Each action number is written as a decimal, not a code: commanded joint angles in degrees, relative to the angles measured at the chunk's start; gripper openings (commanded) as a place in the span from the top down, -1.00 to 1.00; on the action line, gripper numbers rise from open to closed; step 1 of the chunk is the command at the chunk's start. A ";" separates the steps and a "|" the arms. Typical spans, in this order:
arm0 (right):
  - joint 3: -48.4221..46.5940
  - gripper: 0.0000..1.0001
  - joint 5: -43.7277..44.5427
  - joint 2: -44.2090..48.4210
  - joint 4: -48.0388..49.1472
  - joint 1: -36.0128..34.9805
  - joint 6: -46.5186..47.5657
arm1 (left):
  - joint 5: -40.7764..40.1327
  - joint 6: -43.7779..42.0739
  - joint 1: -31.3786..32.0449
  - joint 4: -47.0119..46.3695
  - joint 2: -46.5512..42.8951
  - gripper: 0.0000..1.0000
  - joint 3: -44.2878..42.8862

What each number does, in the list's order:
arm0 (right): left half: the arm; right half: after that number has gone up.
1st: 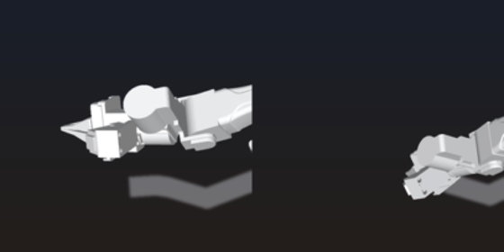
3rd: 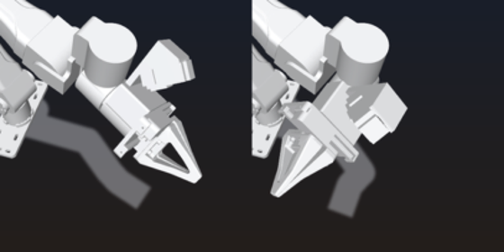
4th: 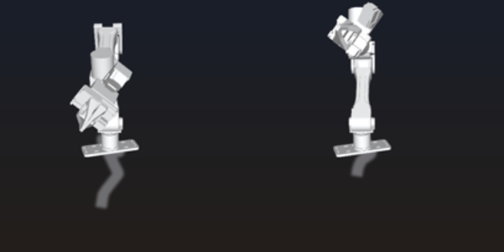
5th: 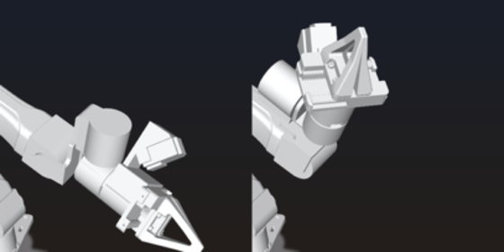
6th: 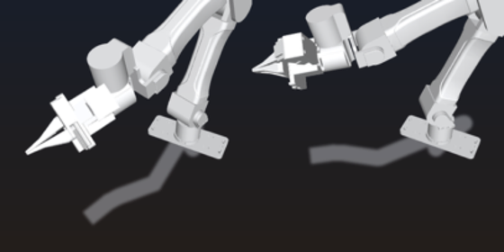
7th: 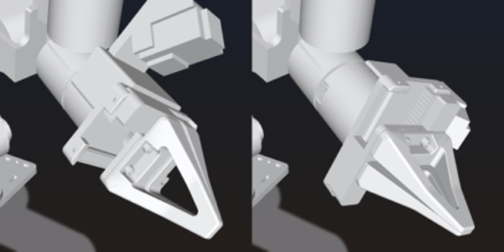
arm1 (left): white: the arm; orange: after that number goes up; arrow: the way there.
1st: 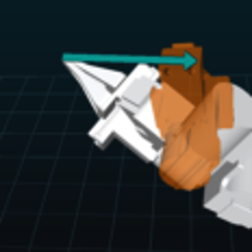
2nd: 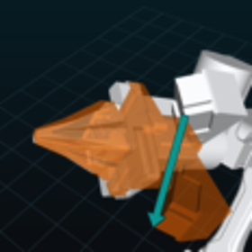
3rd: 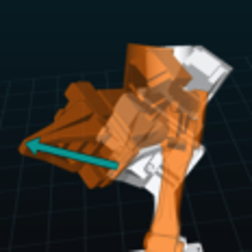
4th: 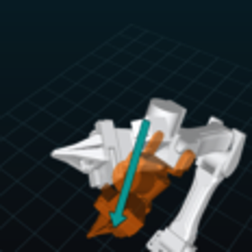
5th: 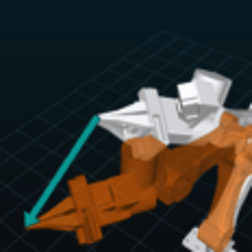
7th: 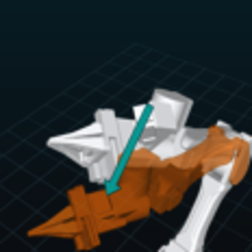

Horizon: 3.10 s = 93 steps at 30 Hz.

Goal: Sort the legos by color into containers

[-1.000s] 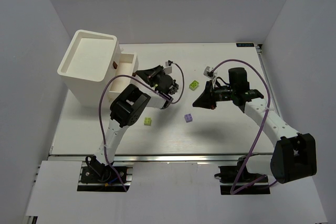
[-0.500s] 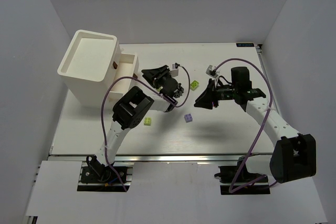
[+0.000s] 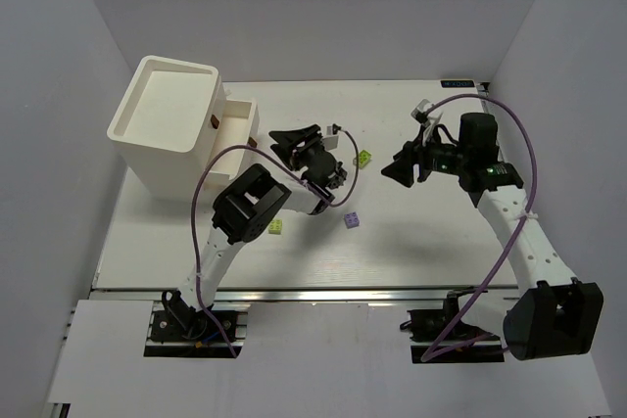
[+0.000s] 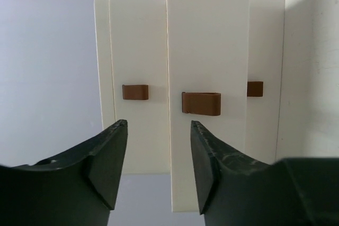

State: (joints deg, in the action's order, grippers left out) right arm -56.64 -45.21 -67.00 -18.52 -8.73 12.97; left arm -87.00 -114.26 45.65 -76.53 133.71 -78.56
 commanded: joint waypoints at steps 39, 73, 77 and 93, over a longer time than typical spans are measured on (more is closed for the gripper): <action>-28.00 -0.56 -23.17 12.77 22.55 5.74 -39.32 | -9.77 4.62 13.33 -20.60 6.91 -0.96 -55.28; -24.76 -0.49 -9.19 16.55 3.23 5.83 -20.18 | 55.97 126.11 13.24 97.70 -42.29 -0.96 -8.20; -17.04 -0.20 -8.67 17.08 3.49 5.83 -19.04 | 59.13 133.04 13.24 101.14 -49.83 -0.96 -0.39; 9.00 -0.44 -9.45 10.49 8.41 5.48 -13.24 | 60.02 161.89 13.85 129.16 -61.03 -0.50 14.75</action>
State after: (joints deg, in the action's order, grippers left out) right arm -49.41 -53.34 -56.53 -13.54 -3.07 -2.61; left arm -25.32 40.45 59.00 42.83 71.11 -65.12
